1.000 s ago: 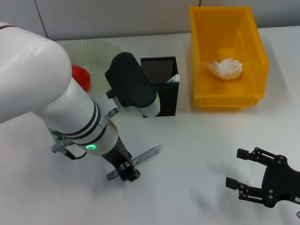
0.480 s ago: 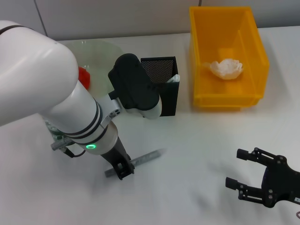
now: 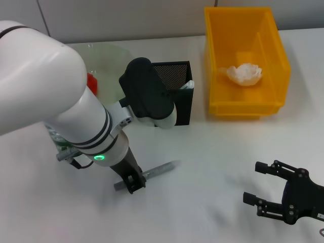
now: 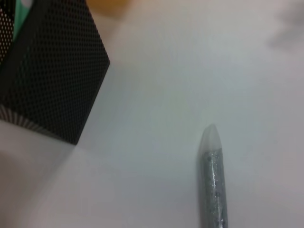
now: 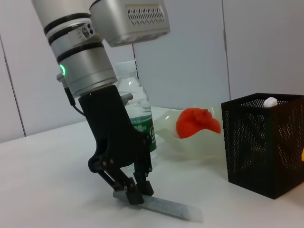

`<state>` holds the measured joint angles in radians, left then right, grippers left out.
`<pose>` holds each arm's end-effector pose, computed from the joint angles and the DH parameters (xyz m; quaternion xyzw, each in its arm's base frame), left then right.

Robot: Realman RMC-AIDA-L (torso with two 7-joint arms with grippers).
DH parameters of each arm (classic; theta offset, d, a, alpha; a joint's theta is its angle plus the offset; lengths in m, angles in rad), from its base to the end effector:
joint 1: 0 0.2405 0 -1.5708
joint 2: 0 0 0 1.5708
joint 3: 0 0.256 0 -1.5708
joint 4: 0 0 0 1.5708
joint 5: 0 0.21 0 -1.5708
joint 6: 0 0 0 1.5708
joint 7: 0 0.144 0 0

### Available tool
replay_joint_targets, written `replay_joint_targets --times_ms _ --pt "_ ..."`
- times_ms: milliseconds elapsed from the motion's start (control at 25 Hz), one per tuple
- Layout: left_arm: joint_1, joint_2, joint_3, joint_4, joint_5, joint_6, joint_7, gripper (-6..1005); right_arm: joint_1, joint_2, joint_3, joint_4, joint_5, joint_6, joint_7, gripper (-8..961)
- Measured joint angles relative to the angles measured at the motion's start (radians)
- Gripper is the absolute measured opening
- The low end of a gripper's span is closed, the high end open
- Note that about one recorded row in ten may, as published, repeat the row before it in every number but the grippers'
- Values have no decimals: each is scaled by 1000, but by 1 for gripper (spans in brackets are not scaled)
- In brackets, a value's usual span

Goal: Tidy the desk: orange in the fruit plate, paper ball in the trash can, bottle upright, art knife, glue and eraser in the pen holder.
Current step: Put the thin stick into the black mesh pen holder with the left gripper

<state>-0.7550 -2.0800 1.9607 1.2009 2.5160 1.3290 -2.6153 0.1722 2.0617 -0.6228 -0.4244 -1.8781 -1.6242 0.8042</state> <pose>-0.1369 0.3235 -0.1071 -0.9516 -0.1173 0.2665 0.0982 0.3541 0.2004 -0.0148 -0.9120 0.1934 0.2734 0.2370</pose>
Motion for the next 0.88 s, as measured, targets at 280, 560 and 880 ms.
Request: replay_joint_targets --times_ms 280,560,880 --pt "-2 0 -2 14 -4 4 4 158 0 0 6 0 -1 0 1 806" --pt "1 0 -46 76 -42 15 26 145 -3 -3 8 0 -1 0 1 806" --pt "30 0 -94 157 -104 -1 83 144 -4 -4 8 0 0 0 2 806"
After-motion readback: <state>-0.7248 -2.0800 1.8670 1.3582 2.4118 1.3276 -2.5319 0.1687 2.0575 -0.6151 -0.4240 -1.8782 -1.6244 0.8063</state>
